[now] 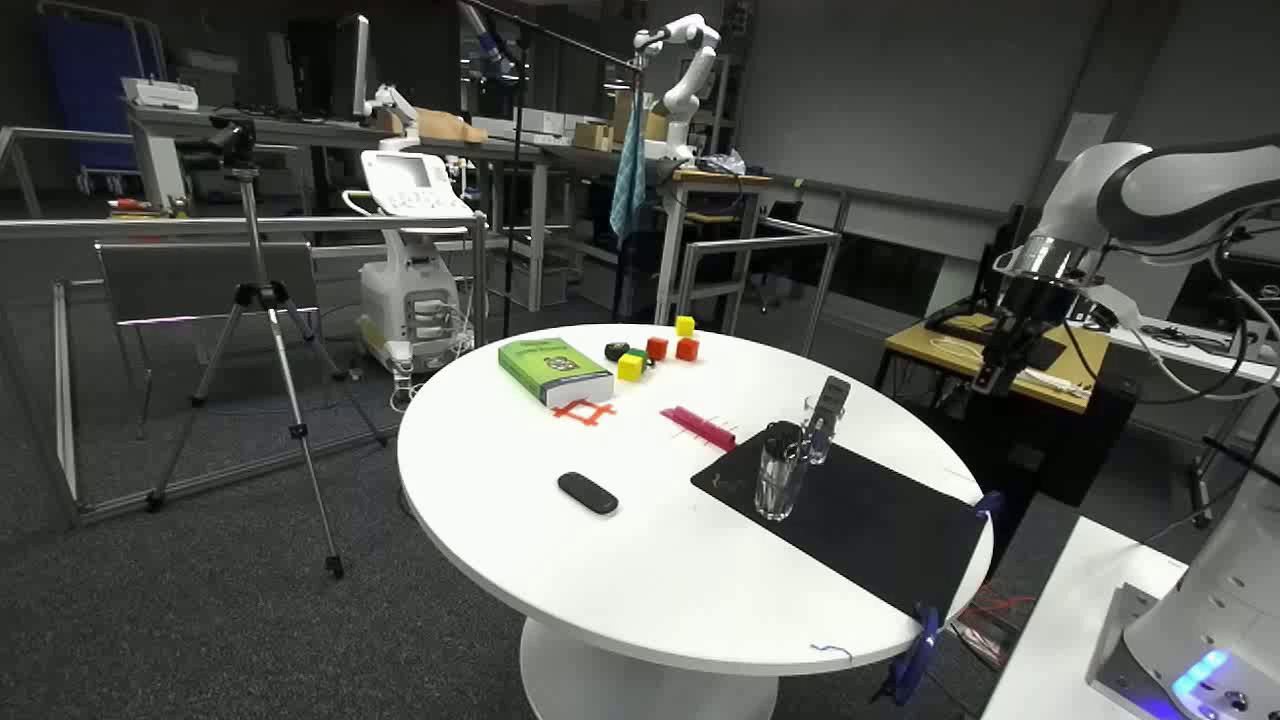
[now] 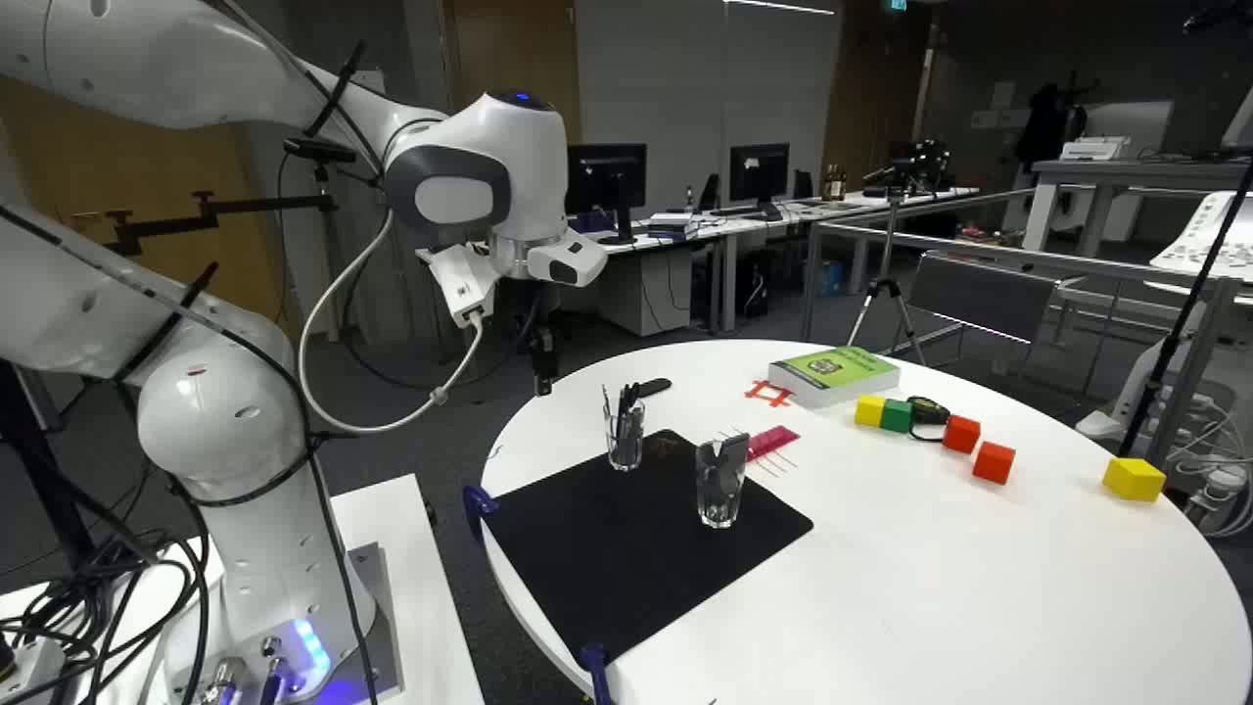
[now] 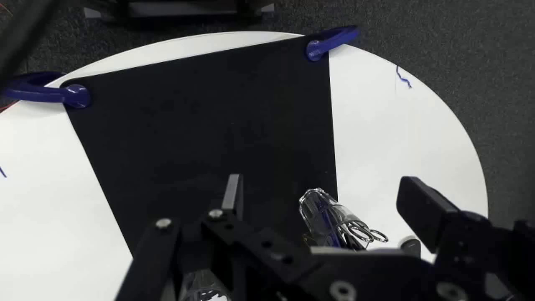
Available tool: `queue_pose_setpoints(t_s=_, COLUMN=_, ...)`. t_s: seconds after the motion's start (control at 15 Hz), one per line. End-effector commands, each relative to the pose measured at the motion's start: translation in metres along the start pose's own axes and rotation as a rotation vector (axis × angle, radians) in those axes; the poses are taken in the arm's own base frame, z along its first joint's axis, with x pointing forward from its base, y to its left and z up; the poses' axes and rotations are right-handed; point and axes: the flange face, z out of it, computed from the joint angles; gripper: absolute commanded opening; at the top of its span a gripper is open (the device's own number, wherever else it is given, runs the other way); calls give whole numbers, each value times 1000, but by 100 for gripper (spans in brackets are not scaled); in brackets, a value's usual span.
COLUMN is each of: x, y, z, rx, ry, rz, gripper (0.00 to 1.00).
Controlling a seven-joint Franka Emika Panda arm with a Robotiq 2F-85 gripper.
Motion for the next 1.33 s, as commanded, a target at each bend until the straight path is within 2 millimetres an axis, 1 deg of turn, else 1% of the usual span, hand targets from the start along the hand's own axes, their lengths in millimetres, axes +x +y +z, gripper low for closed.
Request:
queue_pose_setpoints(t_s=0.0, x=0, y=0, z=0, rx=0, ry=-2, rz=0, gripper=100)
queue_pose_setpoints(t_s=0.47, x=0, y=0, z=0, rx=-1, ry=-4, rz=1, gripper=100)
queue_pose_setpoints(t_s=0.53, x=3, y=-3, z=2, rx=-12, ry=3, rz=-7, gripper=100)
queue_pose_setpoints(t_s=0.67, x=12, y=-12, z=5, rx=-27, ry=13, rz=-25, gripper=100)
queue_pose_setpoints(t_s=0.93, x=35, y=-33, z=16, rx=-73, ry=39, rz=-50, gripper=100)
queue_pose_setpoints(t_s=1.07, x=48, y=-41, z=25, rx=-92, ry=41, rz=-69, gripper=100)
queue_pose_setpoints(t_s=1.27, x=67, y=-47, z=39, rx=-110, ry=33, rz=-81, gripper=100)
